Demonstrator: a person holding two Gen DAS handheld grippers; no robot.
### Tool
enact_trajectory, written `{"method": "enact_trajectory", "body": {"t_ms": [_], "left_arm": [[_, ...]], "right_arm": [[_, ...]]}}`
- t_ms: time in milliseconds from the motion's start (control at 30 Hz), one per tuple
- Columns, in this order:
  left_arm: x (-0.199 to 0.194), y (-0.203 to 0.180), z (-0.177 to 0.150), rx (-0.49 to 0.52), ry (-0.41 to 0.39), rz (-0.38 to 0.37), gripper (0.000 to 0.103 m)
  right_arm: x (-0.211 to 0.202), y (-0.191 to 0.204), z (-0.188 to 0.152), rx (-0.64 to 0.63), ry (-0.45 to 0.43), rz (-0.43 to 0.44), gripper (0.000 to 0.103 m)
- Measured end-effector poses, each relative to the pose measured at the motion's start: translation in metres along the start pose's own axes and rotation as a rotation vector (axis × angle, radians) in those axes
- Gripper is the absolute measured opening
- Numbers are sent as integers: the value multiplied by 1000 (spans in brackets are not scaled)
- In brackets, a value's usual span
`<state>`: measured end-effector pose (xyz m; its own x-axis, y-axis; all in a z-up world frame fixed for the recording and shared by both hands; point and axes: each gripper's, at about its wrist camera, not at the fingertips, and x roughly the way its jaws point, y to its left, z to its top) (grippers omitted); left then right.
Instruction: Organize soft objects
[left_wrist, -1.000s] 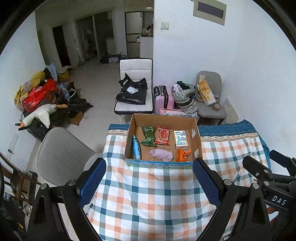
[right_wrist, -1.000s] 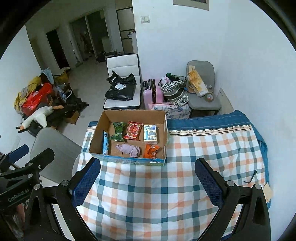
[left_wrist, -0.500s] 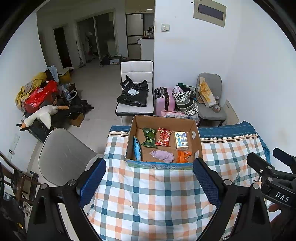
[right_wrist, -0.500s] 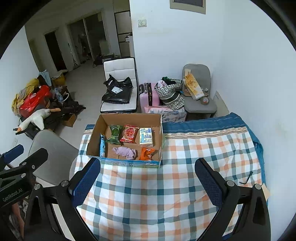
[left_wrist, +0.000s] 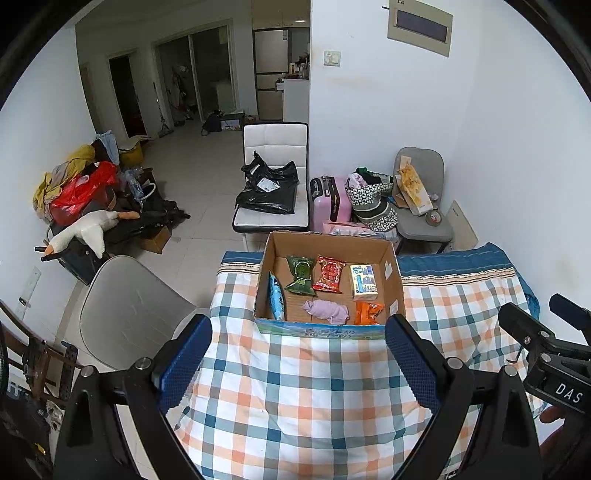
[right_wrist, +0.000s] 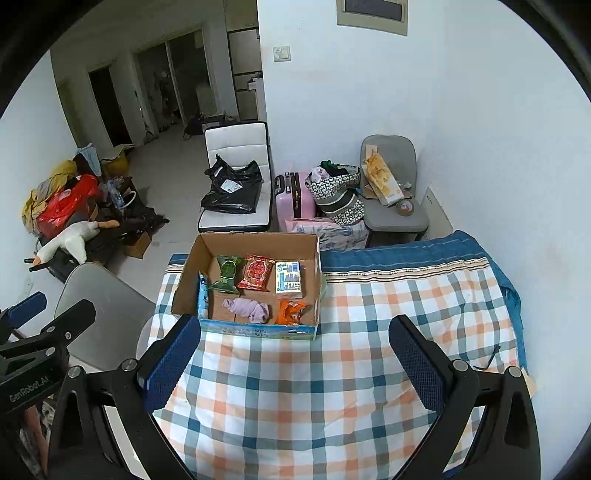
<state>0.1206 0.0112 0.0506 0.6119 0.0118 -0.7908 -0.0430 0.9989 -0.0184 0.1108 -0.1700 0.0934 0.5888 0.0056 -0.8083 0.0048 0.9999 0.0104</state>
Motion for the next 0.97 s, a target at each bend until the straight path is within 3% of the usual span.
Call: {"method": "enact_trajectory", "body": {"t_ms": [967], "left_arm": [[-5, 2, -3, -2, -6, 4, 96]], "right_arm": [[-11, -1, -5, 6, -21, -11, 103]]}}
